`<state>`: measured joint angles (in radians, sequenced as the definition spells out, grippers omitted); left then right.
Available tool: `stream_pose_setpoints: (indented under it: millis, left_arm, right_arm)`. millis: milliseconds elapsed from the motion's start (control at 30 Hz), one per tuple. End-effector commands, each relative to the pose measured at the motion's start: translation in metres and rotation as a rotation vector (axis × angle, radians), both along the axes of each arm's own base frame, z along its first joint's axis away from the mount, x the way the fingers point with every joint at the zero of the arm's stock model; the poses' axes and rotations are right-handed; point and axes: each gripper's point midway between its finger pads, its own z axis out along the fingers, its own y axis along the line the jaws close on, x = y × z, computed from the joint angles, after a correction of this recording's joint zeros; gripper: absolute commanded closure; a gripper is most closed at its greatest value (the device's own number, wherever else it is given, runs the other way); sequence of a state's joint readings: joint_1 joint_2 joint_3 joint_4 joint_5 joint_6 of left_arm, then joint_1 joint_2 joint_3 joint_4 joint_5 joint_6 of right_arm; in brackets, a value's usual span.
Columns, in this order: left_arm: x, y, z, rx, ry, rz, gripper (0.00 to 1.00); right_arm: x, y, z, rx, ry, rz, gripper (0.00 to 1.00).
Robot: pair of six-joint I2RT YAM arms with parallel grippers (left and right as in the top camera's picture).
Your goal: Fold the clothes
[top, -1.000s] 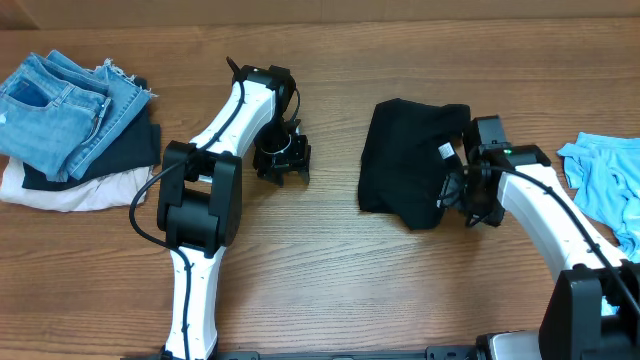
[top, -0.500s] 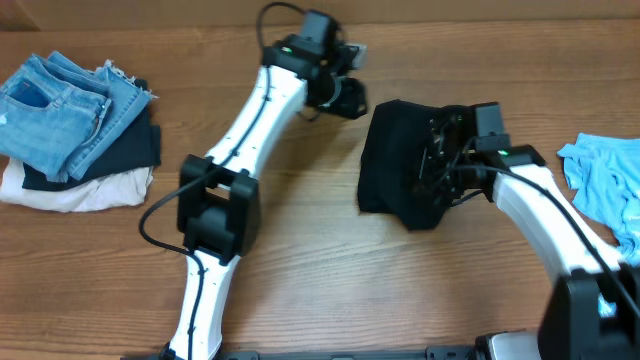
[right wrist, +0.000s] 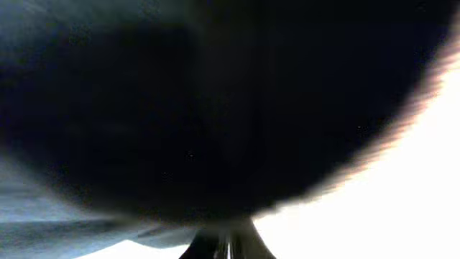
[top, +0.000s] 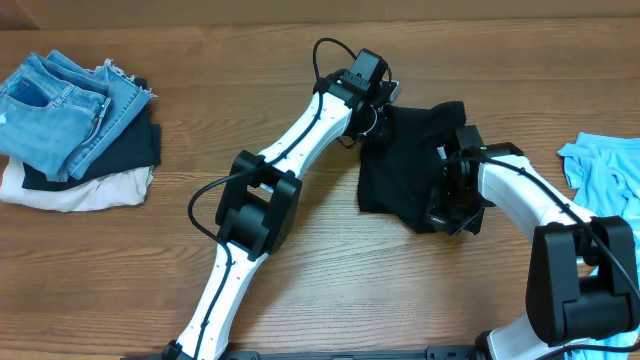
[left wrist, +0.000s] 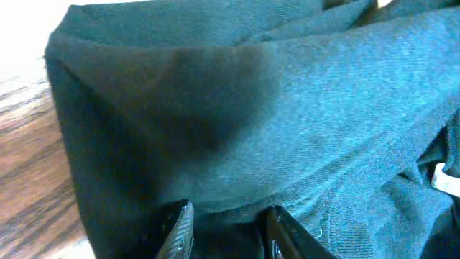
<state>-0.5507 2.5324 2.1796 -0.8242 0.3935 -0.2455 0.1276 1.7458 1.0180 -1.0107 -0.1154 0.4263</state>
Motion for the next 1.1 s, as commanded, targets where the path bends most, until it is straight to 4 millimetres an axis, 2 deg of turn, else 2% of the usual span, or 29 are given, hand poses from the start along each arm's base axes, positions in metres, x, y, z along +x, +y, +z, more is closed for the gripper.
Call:
stream_pose_setpoints:
  millis: [0,33,100,133,167,200,233,267,300,333,400,467,567,600,733,867,1067]
  left_arm:
    - [0.018,0.027,0.02,-0.075,0.065,0.066,0.51]
    - [0.026,0.035,0.044,-0.121,0.059,0.078,0.44]
    - [0.051,0.072,0.104,-0.184,0.012,0.143,0.26]
    - [0.062,0.098,0.132,-0.196,-0.019,0.191,0.21]
    - [0.066,0.123,0.155,-0.216,-0.028,0.231,0.12]
    - [0.06,0.137,0.16,-0.233,0.012,0.245,0.08]
    - [0.045,0.142,0.148,-0.219,0.091,0.229,0.07]
    - [0.035,0.141,0.135,-0.199,0.139,0.211,0.07]
    - [0.024,0.136,0.122,-0.182,0.183,0.189,0.07]
    - [0.006,0.124,0.099,-0.167,0.246,0.146,0.06]
    - [-0.025,0.098,0.06,-0.135,0.333,0.087,0.06]
    - [-0.053,0.076,0.029,-0.104,0.392,0.047,0.05]
    - [-0.062,0.071,0.011,-0.092,0.43,0.077,0.01]
    - [-0.061,0.07,0.002,-0.098,0.445,0.121,0.0]
    - [-0.061,0.063,-0.013,-0.115,0.465,0.182,0.0]
    - [-0.057,0.028,-0.01,-0.171,0.435,0.199,0.0]
    - [-0.066,-0.021,-0.005,-0.198,0.395,0.208,0.0]
  right_arm:
    - [-0.002,-0.001,0.003,-0.007,-0.001,-0.011,0.96]
    - [-0.001,0.0,0.006,-0.001,-0.01,-0.012,0.96]
    - [0.0,0.001,0.015,0.012,-0.038,-0.007,0.96]
    - [0.004,0.01,0.022,0.066,-0.074,0.043,0.96]
    - [0.011,0.027,0.036,0.177,-0.148,0.129,0.96]
    - [0.018,0.047,0.055,0.301,-0.245,0.228,0.96]
    - [0.024,0.065,0.078,0.413,-0.342,0.301,0.96]
    - [0.025,0.07,0.089,0.448,-0.385,0.322,0.96]
    - [0.027,0.071,0.094,0.448,-0.41,0.325,0.96]
    - [0.033,0.067,0.098,0.421,-0.433,0.291,0.96]
    - [0.05,0.058,0.093,0.361,-0.458,0.192,0.96]
    - [0.08,0.05,0.078,0.297,-0.505,0.123,0.96]
    - [0.087,0.031,0.045,0.188,-0.422,-0.043,0.96]
    - [0.084,0.021,0.019,0.124,-0.346,-0.128,0.96]
    - [0.073,0.019,-0.017,0.097,-0.231,-0.175,0.96]
    - [0.072,0.018,-0.019,0.096,-0.221,-0.175,0.96]
    - [0.072,0.018,-0.019,0.096,-0.223,-0.175,0.96]
